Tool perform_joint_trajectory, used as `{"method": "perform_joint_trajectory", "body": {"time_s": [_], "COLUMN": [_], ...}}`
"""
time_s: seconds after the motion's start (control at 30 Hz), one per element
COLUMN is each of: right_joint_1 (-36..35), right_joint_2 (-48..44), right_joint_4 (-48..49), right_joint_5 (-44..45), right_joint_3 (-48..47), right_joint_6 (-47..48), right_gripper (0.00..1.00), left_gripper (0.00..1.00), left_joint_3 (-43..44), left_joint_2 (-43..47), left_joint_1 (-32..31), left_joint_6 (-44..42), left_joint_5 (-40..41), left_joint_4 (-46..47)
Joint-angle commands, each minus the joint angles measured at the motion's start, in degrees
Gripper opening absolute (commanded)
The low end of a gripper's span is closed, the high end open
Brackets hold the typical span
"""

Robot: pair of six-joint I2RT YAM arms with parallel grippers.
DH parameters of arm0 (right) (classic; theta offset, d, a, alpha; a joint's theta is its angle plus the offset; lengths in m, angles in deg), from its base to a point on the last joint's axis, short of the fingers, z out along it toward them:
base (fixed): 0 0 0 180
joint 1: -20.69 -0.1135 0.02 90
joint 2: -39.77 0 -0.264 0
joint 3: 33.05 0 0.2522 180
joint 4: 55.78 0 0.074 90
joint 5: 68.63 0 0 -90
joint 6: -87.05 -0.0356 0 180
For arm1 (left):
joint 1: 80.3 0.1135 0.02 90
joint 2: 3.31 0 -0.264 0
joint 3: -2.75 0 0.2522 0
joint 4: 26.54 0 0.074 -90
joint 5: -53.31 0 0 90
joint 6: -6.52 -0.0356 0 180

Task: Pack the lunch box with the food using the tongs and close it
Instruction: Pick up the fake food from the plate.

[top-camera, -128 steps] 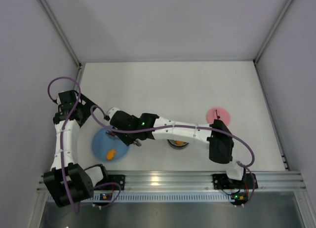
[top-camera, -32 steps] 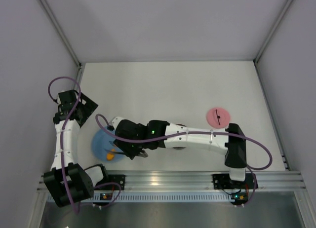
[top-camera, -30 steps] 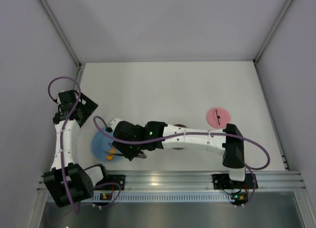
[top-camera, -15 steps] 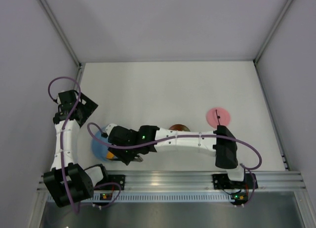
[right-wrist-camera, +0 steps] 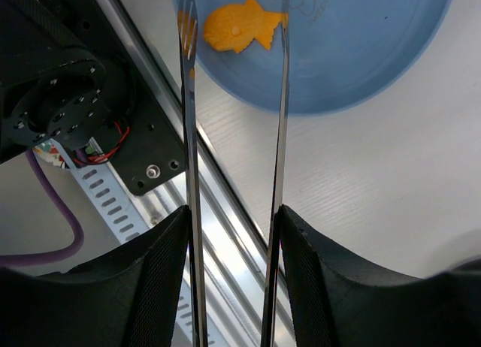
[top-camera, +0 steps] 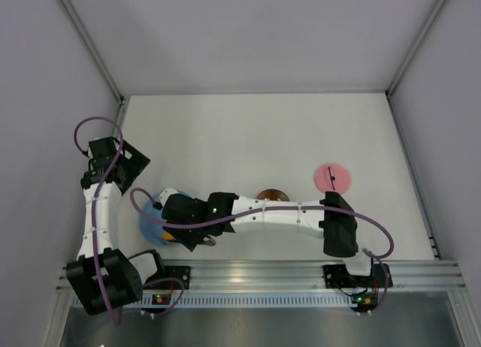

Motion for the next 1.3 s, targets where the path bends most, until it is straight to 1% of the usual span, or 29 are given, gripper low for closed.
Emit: {"method": "perform_joint_trajectory", "body": {"time_s": [0.0, 0.3, 0.6, 0.93, 1.27], "right_joint_1": [-1.1, -1.1, -1.1, -1.1, -0.9], "right_joint_2": [0.8, 0.5, -0.4, -0.1, -0.7], "right_joint_4": [0.0, -0.7, -1.0, -1.8, -1.8], "right_joint_5": [1.5, 1.3, 3.4, 4.1, 3.8], "right_joint_3": [-3.1, -2.2, 0.3, 0.8, 2.3], "right_joint_6": [0.1, -0.2, -0.9, -1.0, -1.4], "right_gripper": [0.5, 0.5, 0.5, 0.5, 0.5], "left_gripper": [0.99, 0.99, 0.99, 0.99, 0.99], "left_joint_3": [-0.5, -0.5, -0.6, -0.7, -0.7], "left_joint_2": [0.5, 0.5, 0.5, 0.6, 0.7], "left_joint_1": [0.3, 0.3, 0.3, 0.3, 0.3], "left_joint_6": [0.2, 0.2, 0.3, 0.2, 0.2], "left_joint_5": [-0.8, -0.9, -1.1, -1.1, -1.2], "left_joint_4": [2.6, 2.5, 2.5, 2.5, 2.6]}}
